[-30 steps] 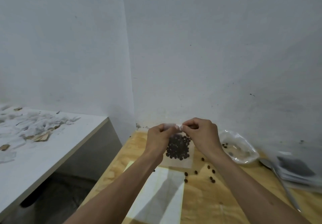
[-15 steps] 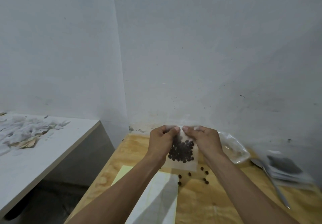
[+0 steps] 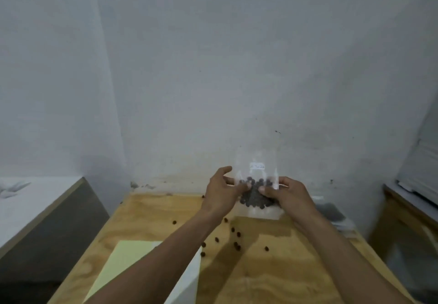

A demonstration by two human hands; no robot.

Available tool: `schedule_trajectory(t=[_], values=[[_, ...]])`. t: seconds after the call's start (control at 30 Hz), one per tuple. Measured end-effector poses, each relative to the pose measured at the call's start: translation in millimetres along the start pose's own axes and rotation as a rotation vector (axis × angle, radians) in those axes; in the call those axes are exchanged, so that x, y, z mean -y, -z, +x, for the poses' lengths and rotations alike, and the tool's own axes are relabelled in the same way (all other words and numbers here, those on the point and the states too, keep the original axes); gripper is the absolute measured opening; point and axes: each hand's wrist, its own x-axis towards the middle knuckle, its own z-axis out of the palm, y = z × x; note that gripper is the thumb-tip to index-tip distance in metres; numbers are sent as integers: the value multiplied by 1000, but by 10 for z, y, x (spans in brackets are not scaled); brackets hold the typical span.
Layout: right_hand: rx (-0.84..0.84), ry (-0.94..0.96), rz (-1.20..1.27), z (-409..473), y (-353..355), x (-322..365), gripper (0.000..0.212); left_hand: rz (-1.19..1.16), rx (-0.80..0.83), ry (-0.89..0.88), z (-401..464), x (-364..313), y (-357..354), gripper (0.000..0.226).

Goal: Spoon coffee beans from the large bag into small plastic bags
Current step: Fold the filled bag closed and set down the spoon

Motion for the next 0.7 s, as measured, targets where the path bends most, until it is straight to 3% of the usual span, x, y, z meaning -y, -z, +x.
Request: schedule_trajectory(t=[0.13,0.27,0.33,0.47,0.7], values=[[-143,-45,13,35,517,-75,40,152,161,-147,16,-64,-514,83],[-274,-28,-217,74,969,-162,68,220,240,-196,78,-140,-1015,87],[-328,-11,-281,52,1123,-201,66,266,291,-199,116,-152,-1235,83],[-363,-43,-331,79,1310,-327,63,424,321,-220,175,-133,-1580,50],[-308,-131,-495,254,1408,-463,62,604,422,-271,385,-41,-1883,56]])
